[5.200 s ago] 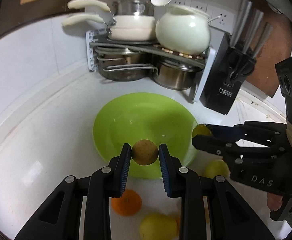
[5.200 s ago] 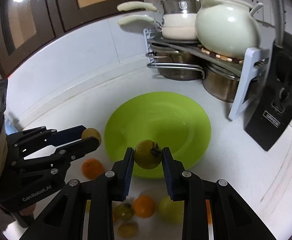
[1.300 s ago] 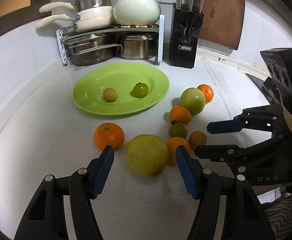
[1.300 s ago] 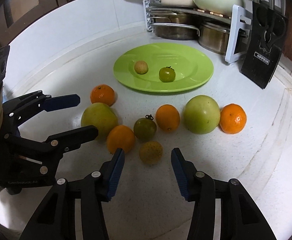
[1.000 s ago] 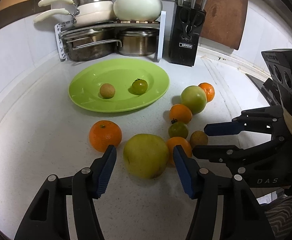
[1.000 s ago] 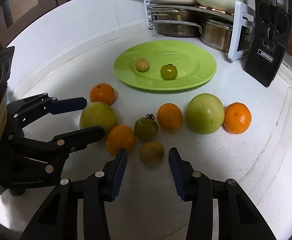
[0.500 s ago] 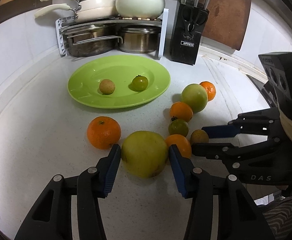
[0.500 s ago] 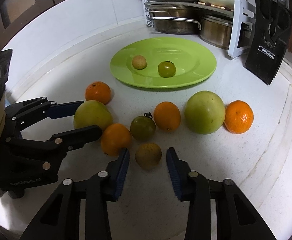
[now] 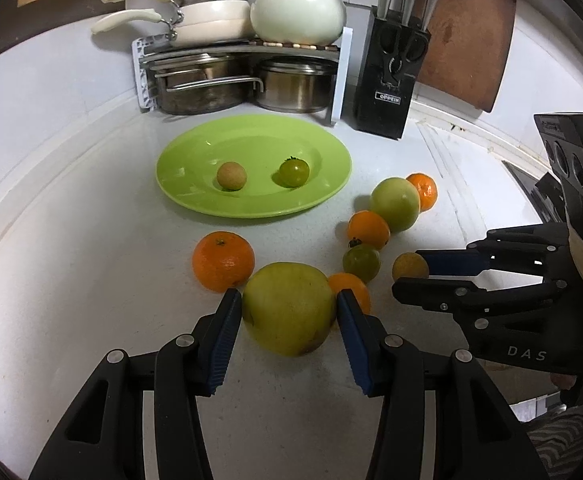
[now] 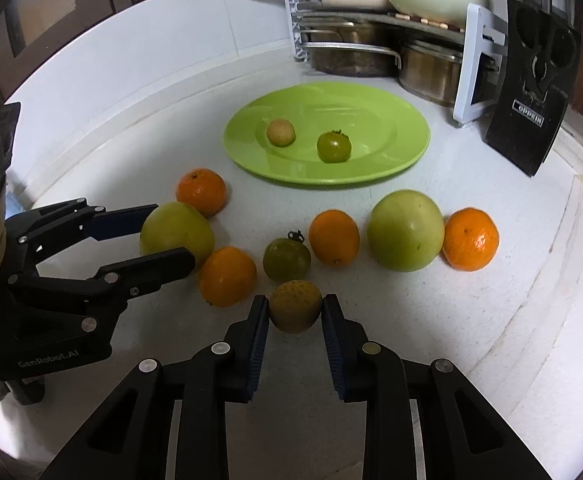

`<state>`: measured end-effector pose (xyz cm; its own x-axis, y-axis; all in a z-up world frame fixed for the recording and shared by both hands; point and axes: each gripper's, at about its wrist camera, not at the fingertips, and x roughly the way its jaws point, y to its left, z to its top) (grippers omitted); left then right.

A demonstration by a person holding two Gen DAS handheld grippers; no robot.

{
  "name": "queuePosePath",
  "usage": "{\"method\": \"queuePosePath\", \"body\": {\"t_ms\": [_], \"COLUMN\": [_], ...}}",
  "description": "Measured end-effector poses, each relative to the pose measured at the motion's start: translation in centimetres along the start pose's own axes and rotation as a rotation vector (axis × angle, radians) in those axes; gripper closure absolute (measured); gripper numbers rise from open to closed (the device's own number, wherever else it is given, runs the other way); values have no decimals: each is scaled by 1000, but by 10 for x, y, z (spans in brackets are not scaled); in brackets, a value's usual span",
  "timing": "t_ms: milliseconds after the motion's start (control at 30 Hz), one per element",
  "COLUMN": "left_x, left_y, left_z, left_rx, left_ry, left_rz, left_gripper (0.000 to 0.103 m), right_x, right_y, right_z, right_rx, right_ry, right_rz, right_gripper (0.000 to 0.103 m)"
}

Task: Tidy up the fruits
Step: 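Grasp the large yellow-green pomelo with the left tool while the right tool grasps a small tan fruit, then lower the pomelo and small tan fruit onto the green plate and open both tools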

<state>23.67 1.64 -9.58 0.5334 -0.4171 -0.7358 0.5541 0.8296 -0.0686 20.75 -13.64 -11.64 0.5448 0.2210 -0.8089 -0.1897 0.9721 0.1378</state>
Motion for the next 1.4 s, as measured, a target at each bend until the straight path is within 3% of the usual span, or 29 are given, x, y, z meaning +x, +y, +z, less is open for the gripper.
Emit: {"method": "queuePosePath", "body": {"t_ms": [533,967,1400], "left_x": [-37,-39,-9], "left_y": [-9,-12,-2], "left_z": [18,62,113], "left_rx": [-82,-65,-70], "left_ry": [-89,-148,-133], "left_rz": [55,85,94], "left_gripper": [55,55,55], "right_x": [-45,-63,-39], "right_y": [5,-9,-40], "right_z": [13,59,107], "right_rx": [-29,-46,-68], "right_ry": [-126,-239,-194], "right_rz": [9,7,15], "right_gripper": [75,75,75]}}
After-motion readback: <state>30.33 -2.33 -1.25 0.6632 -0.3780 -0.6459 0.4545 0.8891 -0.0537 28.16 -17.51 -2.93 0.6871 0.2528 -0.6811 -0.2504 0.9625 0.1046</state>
